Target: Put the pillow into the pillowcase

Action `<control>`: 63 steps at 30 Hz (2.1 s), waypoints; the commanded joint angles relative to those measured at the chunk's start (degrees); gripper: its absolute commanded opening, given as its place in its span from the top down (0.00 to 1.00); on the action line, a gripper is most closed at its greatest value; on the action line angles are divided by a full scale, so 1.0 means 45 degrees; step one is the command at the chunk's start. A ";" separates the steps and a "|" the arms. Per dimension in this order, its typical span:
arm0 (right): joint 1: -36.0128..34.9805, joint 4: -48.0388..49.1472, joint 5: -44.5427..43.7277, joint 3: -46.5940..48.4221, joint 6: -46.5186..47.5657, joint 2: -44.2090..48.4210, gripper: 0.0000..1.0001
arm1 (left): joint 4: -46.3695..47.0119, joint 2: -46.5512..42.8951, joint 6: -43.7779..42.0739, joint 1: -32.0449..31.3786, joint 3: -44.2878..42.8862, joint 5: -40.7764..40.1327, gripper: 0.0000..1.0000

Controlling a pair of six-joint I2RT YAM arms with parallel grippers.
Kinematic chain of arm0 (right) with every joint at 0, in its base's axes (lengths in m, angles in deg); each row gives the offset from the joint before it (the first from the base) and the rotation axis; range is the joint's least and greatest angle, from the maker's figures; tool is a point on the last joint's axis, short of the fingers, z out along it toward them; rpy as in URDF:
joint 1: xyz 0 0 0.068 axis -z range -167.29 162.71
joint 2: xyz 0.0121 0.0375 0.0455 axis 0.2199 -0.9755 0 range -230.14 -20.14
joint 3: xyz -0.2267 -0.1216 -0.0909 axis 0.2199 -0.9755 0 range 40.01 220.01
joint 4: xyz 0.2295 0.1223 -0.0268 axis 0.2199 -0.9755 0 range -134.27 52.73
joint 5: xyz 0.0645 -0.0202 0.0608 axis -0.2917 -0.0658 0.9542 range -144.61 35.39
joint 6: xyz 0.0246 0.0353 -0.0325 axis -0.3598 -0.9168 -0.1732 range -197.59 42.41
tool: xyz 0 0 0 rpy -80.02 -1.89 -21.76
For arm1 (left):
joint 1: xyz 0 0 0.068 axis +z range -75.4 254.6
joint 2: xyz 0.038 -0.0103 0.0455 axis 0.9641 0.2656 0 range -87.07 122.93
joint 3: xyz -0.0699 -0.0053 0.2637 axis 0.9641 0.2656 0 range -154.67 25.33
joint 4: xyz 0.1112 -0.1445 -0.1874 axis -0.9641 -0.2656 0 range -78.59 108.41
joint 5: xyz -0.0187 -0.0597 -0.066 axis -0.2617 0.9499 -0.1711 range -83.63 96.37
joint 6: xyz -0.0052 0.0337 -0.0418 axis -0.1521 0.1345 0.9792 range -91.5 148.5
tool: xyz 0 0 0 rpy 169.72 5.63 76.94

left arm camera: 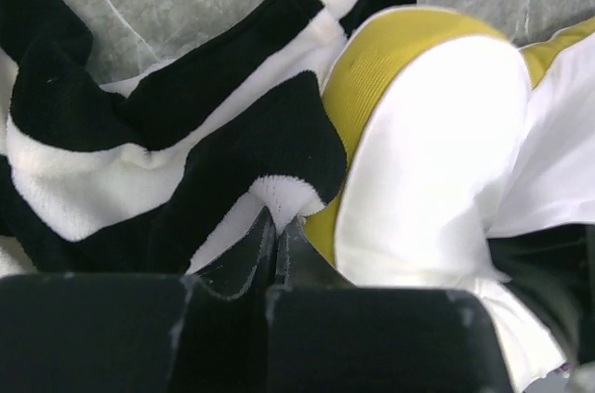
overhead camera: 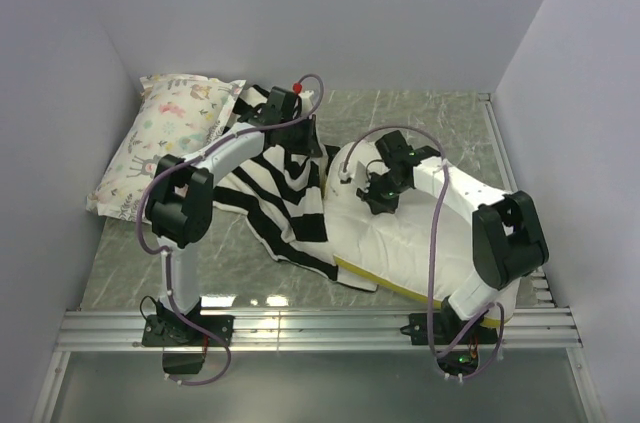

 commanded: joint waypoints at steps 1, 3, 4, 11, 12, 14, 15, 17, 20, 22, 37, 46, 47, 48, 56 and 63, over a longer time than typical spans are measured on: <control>-0.1371 -0.1832 0.1284 -0.0560 0.0545 -0.0053 1.00 | 0.2389 -0.0146 0.0216 0.0313 -0.1092 -0.0130 0.98; -0.1841 -0.1558 0.1126 -0.0757 0.0604 -0.0072 1.00 | 0.2233 -0.0029 0.0216 0.0332 -0.1210 0.0008 0.97; -0.1977 -0.1499 0.1067 -0.0796 0.0604 -0.0111 1.00 | 0.2175 -0.0009 0.0216 0.0332 -0.1249 0.0028 0.95; -0.2174 -0.1362 0.1008 -0.0757 0.0857 -0.0463 1.00 | 0.1552 0.0322 -0.0154 0.0332 -0.1560 -0.0033 0.85; -0.2212 -0.1362 0.1047 -0.0718 0.0916 -0.0560 1.00 | 0.1549 0.0343 -0.0213 0.0332 -0.1581 0.0105 0.90; -0.2368 -0.1459 0.1164 -0.0524 0.0994 -0.0793 1.00 | 0.1821 0.0265 -0.0098 0.0332 -0.1329 0.0300 1.00; -0.2388 -0.1517 0.1203 -0.0426 0.1014 -0.0930 1.00 | 0.1977 0.0265 -0.0077 0.0332 -0.1269 0.0495 1.00; -0.2369 -0.1615 0.1223 -0.0289 0.0975 -0.1165 1.00 | 0.1688 0.0439 -0.0116 0.0332 -0.1617 0.0691 0.97; -0.2369 -0.1383 0.0950 -0.0677 0.0994 -0.1050 1.00 | -0.0107 0.0674 -0.0661 0.0293 -0.2458 0.0108 0.67; -0.2369 -0.1284 0.0852 -0.0854 0.0955 -0.0932 1.00 | -0.1043 0.0539 -0.1148 0.0293 -0.2170 -0.0496 0.58; -0.2350 -0.1244 0.0832 -0.0718 0.0760 -0.0912 1.00 | -0.1460 -0.0184 -0.1699 0.0254 -0.0504 0.0359 0.91; -0.2369 -0.1186 0.0696 -0.0894 0.0779 -0.0873 1.00 | -0.1557 -0.0203 -0.1366 0.0274 -0.1251 0.0711 0.63; -0.2350 -0.1167 0.0696 -0.0933 0.0779 -0.0835 1.00 | -0.1537 -0.0262 -0.1386 0.0254 -0.1172 0.0673 0.63; -0.2350 -0.1147 0.0676 -0.0952 0.0779 -0.0815 1.00 | -0.1575 -0.0263 -0.1386 0.0274 -0.1113 0.0653 0.63; -0.2350 -0.1108 0.0578 -0.0933 0.0779 -0.0756 1.00 | -0.2103 0.0264 -0.1503 0.0098 -0.0937 0.0809 0.64; -0.2350 -0.1108 0.0539 -0.0894 0.0819 -0.0834 1.00 | -0.2318 0.0635 -0.1562 -0.0156 -0.1034 0.1044 0.69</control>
